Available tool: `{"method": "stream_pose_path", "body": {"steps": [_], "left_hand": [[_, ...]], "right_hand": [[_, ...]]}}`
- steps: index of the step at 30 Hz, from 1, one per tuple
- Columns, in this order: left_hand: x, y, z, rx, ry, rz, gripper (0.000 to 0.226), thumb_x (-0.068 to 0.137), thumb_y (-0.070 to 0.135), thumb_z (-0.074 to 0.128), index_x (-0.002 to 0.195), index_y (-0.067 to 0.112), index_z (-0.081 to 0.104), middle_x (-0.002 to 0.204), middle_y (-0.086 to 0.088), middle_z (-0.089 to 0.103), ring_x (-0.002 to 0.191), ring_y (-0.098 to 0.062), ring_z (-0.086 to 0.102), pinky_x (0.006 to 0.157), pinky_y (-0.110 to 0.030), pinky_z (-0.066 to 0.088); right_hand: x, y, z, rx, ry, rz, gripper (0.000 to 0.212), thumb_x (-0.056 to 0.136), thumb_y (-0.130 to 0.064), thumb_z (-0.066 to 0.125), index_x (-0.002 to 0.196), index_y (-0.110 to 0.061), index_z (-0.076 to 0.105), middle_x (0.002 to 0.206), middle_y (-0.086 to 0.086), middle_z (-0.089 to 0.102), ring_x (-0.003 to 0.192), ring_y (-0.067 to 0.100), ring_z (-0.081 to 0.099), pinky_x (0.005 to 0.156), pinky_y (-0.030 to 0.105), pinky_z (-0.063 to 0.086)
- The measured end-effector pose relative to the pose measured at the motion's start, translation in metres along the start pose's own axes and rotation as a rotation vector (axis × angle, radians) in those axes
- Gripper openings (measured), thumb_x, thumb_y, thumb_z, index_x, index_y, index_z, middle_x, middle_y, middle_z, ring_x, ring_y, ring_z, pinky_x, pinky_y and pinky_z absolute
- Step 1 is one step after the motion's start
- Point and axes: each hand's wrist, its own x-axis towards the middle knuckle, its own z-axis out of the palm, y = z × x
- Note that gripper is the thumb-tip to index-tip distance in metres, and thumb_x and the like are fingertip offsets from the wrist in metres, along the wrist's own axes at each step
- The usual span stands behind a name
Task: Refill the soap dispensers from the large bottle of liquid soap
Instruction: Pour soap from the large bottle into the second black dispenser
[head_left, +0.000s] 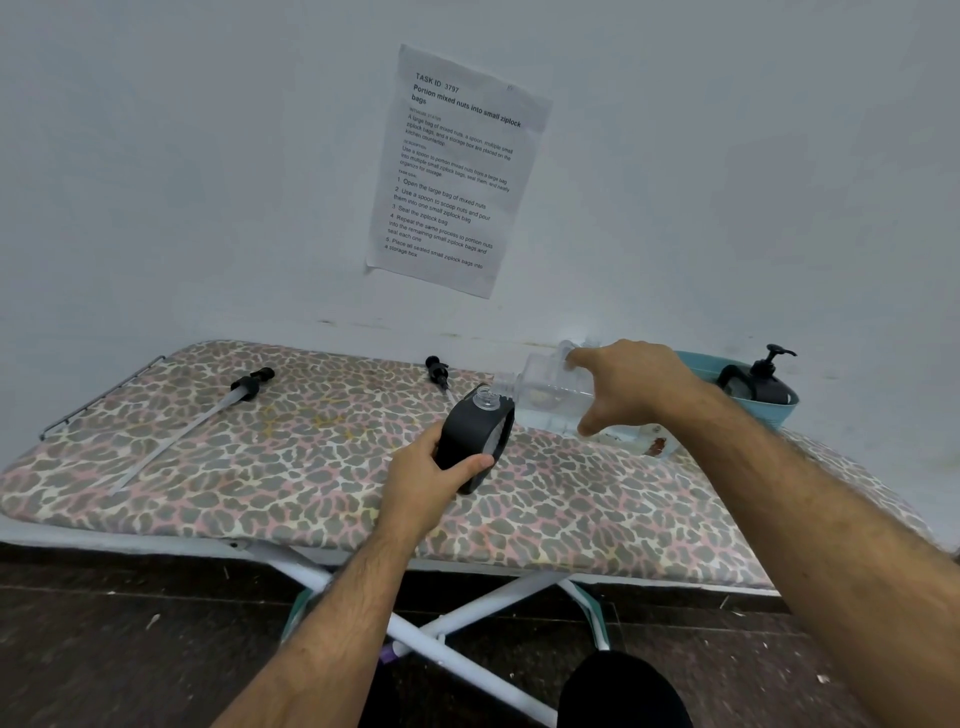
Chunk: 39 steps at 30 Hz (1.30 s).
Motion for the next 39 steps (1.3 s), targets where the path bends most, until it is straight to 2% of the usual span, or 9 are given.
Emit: {"method": "stream_pose_path", "body": {"steps": [2,6,8,14,24,35,39], "left_hand": [[0.0002,-0.0003,-0.0001,0.007,0.002,0.001,0.052,0.077,0.037,0.082,0.125,0.030,0.063,0.106,0.018,0.071,0.092,0.008,0.065,0.077,-0.016,0.055],[0.0000,0.0010,0.0003,-0.003,-0.002,0.000,0.051,0.078,0.034,0.082,0.125,0.028,0.063,0.105,0.017,0.070,0.089,0.010,0.065,0.068,-0.009,0.052],[0.0001,0.0011,0.0004,-0.001,-0.002,0.003,0.051,0.078,0.034,0.082,0.125,0.027,0.063,0.106,0.017,0.071,0.089,0.009,0.065,0.068,-0.009,0.052],[0.0012,-0.0023,0.0001,0.013,-0.002,-0.003,0.053,0.077,0.037,0.082,0.126,0.030,0.062,0.108,0.017,0.070,0.097,0.003,0.066,0.084,-0.023,0.057],[0.0008,-0.0006,-0.0005,0.021,0.000,0.000,0.051,0.078,0.036,0.082,0.124,0.031,0.063,0.105,0.019,0.070,0.093,0.009,0.064,0.075,-0.013,0.053],[0.0023,-0.0028,0.0001,0.029,0.001,0.010,0.055,0.077,0.040,0.082,0.127,0.030,0.062,0.108,0.018,0.070,0.097,0.004,0.066,0.084,-0.022,0.056],[0.0017,-0.0023,-0.0003,0.025,-0.001,0.005,0.053,0.077,0.039,0.081,0.126,0.031,0.062,0.108,0.018,0.070,0.095,0.005,0.065,0.079,-0.018,0.055]], "right_hand": [[0.0002,-0.0003,-0.0002,0.001,-0.002,0.001,0.083,0.070,-0.055,0.079,0.142,-0.036,0.042,0.092,-0.011,0.053,0.086,0.014,0.051,0.070,0.029,0.041],[0.0001,-0.0010,-0.0003,0.012,-0.011,0.001,0.083,0.070,-0.055,0.079,0.142,-0.036,0.041,0.093,-0.011,0.052,0.087,0.013,0.050,0.072,0.029,0.042],[-0.0001,-0.0013,-0.0001,0.013,-0.010,0.004,0.083,0.070,-0.055,0.079,0.142,-0.036,0.042,0.091,-0.011,0.052,0.087,0.013,0.051,0.071,0.029,0.042],[-0.0010,-0.0010,-0.0018,0.005,-0.011,0.002,0.082,0.070,-0.055,0.079,0.141,-0.036,0.042,0.089,-0.012,0.052,0.086,0.013,0.052,0.070,0.028,0.041],[-0.0024,-0.0008,-0.0032,0.011,-0.020,0.005,0.082,0.071,-0.055,0.079,0.142,-0.036,0.042,0.091,-0.011,0.051,0.087,0.013,0.050,0.070,0.028,0.039],[-0.0013,-0.0016,-0.0048,0.009,-0.021,0.001,0.082,0.071,-0.054,0.079,0.141,-0.036,0.042,0.088,-0.011,0.049,0.087,0.013,0.050,0.069,0.028,0.039],[-0.0014,-0.0021,-0.0050,0.004,-0.021,0.001,0.082,0.071,-0.054,0.079,0.142,-0.036,0.042,0.091,-0.010,0.050,0.087,0.013,0.050,0.070,0.028,0.040]]}}
